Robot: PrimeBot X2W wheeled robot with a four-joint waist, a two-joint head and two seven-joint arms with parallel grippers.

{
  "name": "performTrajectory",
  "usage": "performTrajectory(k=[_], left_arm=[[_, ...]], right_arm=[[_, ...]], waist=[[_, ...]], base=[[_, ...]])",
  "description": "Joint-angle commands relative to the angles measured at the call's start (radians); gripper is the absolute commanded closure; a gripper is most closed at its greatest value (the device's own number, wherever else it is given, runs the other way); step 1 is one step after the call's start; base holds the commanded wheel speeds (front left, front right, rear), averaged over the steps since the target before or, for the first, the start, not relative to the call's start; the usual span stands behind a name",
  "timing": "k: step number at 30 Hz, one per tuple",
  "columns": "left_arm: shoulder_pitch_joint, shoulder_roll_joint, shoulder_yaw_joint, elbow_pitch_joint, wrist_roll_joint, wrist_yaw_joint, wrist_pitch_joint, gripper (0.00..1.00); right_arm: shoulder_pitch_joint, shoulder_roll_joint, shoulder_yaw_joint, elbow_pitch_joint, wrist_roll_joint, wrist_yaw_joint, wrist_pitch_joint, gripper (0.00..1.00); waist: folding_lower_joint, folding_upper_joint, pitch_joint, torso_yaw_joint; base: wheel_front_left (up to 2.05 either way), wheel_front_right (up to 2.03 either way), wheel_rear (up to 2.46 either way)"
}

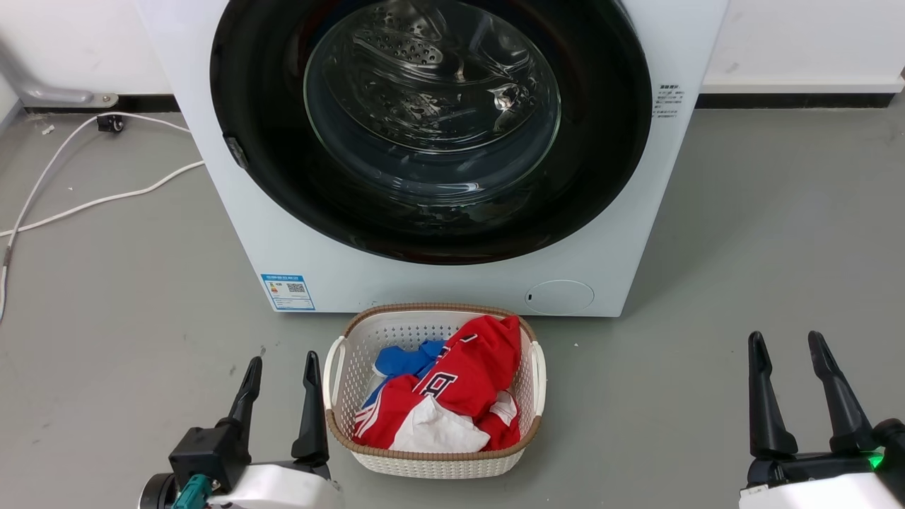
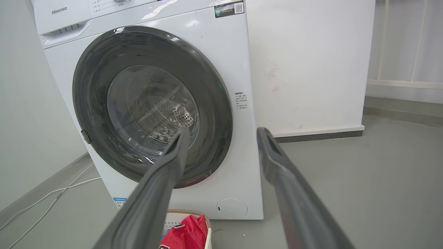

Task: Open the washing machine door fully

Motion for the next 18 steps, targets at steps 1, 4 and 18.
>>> performTrajectory(k=[1, 4, 18], left_arm=[[0.005, 0.001, 0.001, -0.005, 0.018, -0.003, -0.007, 0.00], [0.010, -0.003, 0.005, -0.001, 0.036, -0.006, -0.014, 0.00], [0.026, -0.011, 0.014, 0.015, 0.123, -0.013, -0.041, 0.00]], right_arm=[[0.009, 0.001, 0.000, -0.012, -0.018, 0.002, -0.009, 0.00], [0.013, 0.001, 0.002, -0.015, -0.031, 0.002, -0.016, 0.00], [0.037, 0.002, -0.002, -0.022, -0.085, 0.002, -0.042, 0.00]], waist=[[-0.0001, 0.0000, 0.000, 0.000], [-0.0001, 0.0000, 0.000, 0.000], [-0.0001, 0.0000, -0.004, 0.002]], base=[[0.00, 0.00, 0.00], [0.00, 0.00, 0.00], [0.00, 0.00, 0.00]])
